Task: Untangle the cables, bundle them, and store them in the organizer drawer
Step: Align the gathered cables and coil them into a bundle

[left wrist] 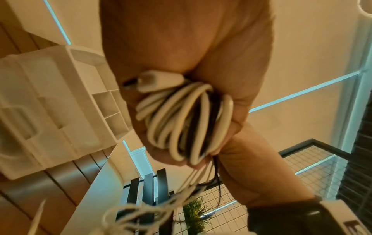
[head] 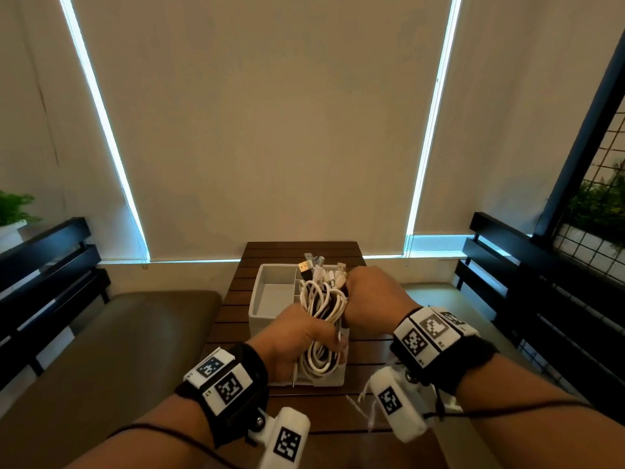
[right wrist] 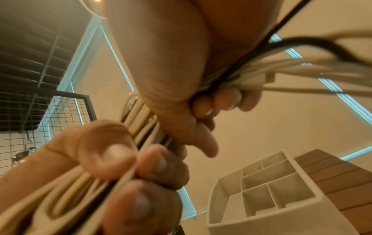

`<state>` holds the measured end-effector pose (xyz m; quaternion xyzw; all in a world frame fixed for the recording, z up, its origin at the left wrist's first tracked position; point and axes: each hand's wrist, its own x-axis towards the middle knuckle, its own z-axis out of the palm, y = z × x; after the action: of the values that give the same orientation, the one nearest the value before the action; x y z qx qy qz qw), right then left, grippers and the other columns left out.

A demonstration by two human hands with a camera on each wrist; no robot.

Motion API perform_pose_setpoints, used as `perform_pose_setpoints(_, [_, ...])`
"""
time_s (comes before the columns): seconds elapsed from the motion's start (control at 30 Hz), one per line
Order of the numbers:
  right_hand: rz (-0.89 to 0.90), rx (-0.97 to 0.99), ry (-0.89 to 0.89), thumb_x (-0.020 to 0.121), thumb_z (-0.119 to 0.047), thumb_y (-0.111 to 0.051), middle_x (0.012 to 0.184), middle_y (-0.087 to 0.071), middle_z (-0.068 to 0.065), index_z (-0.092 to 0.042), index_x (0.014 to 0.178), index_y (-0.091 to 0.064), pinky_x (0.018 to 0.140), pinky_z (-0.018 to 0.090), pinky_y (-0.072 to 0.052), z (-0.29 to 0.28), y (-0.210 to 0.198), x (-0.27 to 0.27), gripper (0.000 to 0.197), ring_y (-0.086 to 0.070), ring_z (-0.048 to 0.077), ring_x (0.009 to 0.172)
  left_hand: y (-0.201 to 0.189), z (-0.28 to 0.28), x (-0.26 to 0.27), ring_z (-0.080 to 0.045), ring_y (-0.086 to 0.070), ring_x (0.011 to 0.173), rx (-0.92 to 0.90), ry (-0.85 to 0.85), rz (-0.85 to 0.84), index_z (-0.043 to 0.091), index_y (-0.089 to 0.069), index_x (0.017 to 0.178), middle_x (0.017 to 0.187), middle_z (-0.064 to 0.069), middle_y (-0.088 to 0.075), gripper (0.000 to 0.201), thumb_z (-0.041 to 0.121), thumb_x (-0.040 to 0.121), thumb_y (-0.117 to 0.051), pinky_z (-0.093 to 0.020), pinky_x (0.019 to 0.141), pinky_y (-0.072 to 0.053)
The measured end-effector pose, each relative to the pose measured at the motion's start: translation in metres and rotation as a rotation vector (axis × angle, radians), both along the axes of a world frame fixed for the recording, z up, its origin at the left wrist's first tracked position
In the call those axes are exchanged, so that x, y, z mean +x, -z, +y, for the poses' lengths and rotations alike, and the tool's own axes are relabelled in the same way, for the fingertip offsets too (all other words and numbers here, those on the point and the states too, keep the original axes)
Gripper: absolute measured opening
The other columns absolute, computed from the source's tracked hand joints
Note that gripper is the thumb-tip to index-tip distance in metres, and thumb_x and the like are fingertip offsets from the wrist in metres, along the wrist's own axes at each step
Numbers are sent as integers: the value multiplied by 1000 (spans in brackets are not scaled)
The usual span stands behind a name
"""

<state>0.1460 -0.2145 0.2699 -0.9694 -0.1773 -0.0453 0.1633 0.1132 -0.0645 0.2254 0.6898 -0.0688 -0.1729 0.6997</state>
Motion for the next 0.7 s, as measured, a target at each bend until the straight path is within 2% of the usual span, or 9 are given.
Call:
perform_pose_setpoints(0.17, [-29, 58, 12, 75, -24, -72, 64, -52, -11, -25, 64, -48, 60, 27, -49, 2, 4, 0, 26, -56, 12, 64, 5, -5, -2, -20, -67, 62, -87, -22, 18, 5, -67, 92, 71, -9, -69, 22, -10, 77, -68, -31, 59, -54])
perform_pose_setpoints(0.23, [-9, 81, 12, 70, -27, -76, 79, -60, -11, -27, 78, -56, 74, 33, -52, 1, 5, 0, 22, -62, 15, 80, 6, -4, 0, -21, -66, 60, -83, -63, 1, 3, -67, 92, 69, -10, -67, 22, -12, 76, -66, -31, 57, -53])
perform_pose_setpoints(0.33, [-78, 165, 56, 64, -33, -77, 108, -54, -6, -31, 108, -54, 91, 40, -47, -10, 7, -1, 50, -54, 17, 103, 4, -1, 3, -20, -64, 59, -120, -144, -30, 0, -69, 91, 71, -12, -67, 17, -8, 76, -67, -30, 56, -53])
perform_pose_setpoints(0.4, [-83, 337, 78, 62, -33, -79, 105, -51, -6, -30, 108, -51, 82, 32, -48, -14, 9, -8, 54, -52, 15, 99, 6, 1, 6, -24, -64, 62, -155, -206, -29, -6, -69, 95, 76, -17, -66, 19, -3, 76, -69, -30, 57, -53])
perform_pose_setpoints(0.47, [103, 532, 116, 60, -38, -84, 96, -55, -4, -25, 101, -52, 68, 27, -48, -12, 16, -18, 53, -56, 14, 87, 8, 1, 9, -25, -63, 62, -198, -262, -39, -11, -66, 95, 77, -21, -64, 19, -5, 76, -66, -30, 55, -53])
perform_pose_setpoints(0.5, [247, 598, 116, 55, -43, -85, 95, -59, -2, -23, 99, -53, 66, 32, -52, -9, 20, -21, 58, -59, 14, 84, 8, 0, 10, -25, -65, 63, -227, -275, -43, -10, -66, 96, 78, -20, -64, 20, -7, 77, -65, -31, 55, -53])
perform_pose_setpoints(0.57, [525, 637, 43, 49, -46, -86, 100, -65, 4, -22, 104, -58, 73, 43, -60, -3, 31, -23, 66, -65, 18, 89, 8, -5, 12, -27, -69, 70, -277, -270, -41, -6, -67, 99, 82, -18, -69, 21, -5, 79, -65, -33, 57, -54])
perform_pose_setpoints(0.63, [671, 688, -73, 60, -25, -84, 105, -69, 6, -23, 112, -60, 80, 43, -59, 7, 36, -25, 57, -67, 22, 97, 8, -12, 13, -32, -71, 83, -306, -284, -41, -1, -67, 105, 91, -19, -71, 25, 1, 80, -67, -38, 64, -56])
perform_pose_setpoints(0.7, [723, 808, -100, 71, 1, -72, 99, -70, 9, -17, 116, -60, 83, 44, -58, 13, 36, -25, 50, -68, 23, 93, 9, -18, 14, -34, -71, 92, -311, -323, -48, 3, -69, 105, 98, -19, -72, 24, 4, 81, -68, -43, 75, -57])
